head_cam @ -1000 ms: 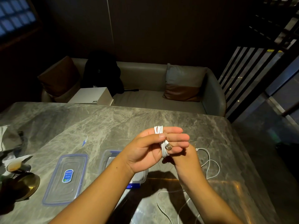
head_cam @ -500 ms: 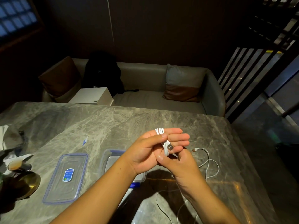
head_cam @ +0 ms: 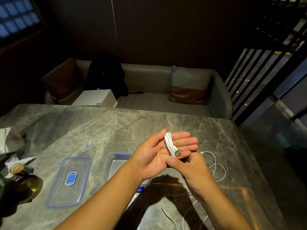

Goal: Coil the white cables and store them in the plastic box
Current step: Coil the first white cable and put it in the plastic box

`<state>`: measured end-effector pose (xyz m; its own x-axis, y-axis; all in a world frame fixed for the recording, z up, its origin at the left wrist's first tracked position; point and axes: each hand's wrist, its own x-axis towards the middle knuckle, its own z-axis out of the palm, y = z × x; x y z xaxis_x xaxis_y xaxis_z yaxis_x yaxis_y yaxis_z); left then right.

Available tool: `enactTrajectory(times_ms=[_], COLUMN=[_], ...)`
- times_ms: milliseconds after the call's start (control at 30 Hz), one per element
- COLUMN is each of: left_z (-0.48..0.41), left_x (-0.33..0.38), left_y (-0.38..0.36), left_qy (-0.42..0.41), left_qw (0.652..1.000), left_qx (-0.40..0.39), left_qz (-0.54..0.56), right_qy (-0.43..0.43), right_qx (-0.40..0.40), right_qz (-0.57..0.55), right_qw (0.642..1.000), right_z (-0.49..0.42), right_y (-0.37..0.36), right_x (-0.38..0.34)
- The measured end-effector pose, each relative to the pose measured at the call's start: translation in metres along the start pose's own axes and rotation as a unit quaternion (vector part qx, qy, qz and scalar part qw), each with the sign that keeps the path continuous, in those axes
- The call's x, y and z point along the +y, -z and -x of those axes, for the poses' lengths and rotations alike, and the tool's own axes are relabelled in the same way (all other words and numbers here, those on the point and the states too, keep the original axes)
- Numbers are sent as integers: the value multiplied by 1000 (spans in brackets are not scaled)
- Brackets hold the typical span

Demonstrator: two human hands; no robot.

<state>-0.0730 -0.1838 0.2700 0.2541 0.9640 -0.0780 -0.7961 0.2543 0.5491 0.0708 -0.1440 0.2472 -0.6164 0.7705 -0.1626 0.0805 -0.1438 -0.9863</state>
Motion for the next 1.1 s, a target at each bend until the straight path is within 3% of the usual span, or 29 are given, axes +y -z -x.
enactTrajectory(times_ms=[467, 767, 900, 1100], left_z=[-1, -3, -5, -7], left_x=[-6, -10, -11, -13], left_y=[-9, -14, -17, -17], left_qy=[-18, -50, -63, -81], left_qw=[997, 995, 991, 980], left_qx=[66, 81, 118, 181], left_qz=[-20, -8, -22, -3], right_qy=[-32, 13, 13, 4], right_qx=[-7, 4, 23, 50], right_qz=[-50, 23, 52, 9], right_qw=[998, 1000, 998, 999], right_z=[0, 0, -1, 1], right_y=[2, 9, 8, 3], right_x=[9, -6, -5, 1])
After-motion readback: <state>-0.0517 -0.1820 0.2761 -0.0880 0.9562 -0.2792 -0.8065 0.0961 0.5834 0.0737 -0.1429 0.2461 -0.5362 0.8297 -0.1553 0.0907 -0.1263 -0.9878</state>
